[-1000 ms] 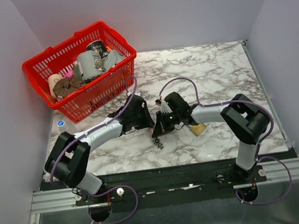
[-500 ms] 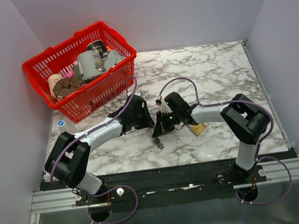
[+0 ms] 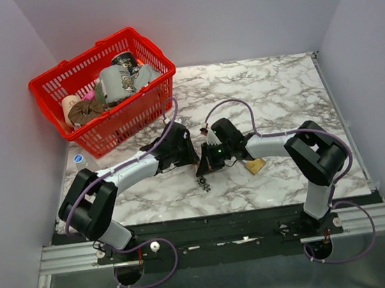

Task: Unlock with the key

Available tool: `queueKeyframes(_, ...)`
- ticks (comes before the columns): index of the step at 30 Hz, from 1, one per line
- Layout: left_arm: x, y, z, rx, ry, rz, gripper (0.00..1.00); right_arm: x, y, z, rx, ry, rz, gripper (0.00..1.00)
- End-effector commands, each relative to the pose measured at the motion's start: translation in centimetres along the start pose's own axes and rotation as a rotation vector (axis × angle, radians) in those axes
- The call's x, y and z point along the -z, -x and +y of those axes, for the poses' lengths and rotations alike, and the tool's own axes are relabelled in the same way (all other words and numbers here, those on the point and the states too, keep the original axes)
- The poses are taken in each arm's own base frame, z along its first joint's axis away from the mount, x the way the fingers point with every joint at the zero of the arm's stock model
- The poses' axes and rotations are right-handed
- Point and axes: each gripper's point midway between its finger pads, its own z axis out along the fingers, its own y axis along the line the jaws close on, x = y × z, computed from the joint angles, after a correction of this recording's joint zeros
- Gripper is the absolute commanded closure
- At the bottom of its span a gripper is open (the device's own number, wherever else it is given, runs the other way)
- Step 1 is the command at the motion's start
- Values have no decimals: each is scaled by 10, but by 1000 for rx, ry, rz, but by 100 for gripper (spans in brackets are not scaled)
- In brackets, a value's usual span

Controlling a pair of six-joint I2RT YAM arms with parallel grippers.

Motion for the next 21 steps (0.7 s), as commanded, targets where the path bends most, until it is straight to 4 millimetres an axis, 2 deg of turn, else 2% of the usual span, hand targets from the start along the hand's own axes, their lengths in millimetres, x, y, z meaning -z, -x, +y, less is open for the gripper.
queueKeyframes(1, -2, -1, -6, -21, -5, 9, 100, 6, 22, 11, 57, 3, -71, 99)
queueKeyframes(13, -2, -1, -4, -19, 4, 6, 100, 5, 24, 5, 27, -32, -86, 99)
queueKeyframes(21, -1, -2, -2, -17, 21, -6, 100, 7, 40, 13, 16, -36, -136, 99)
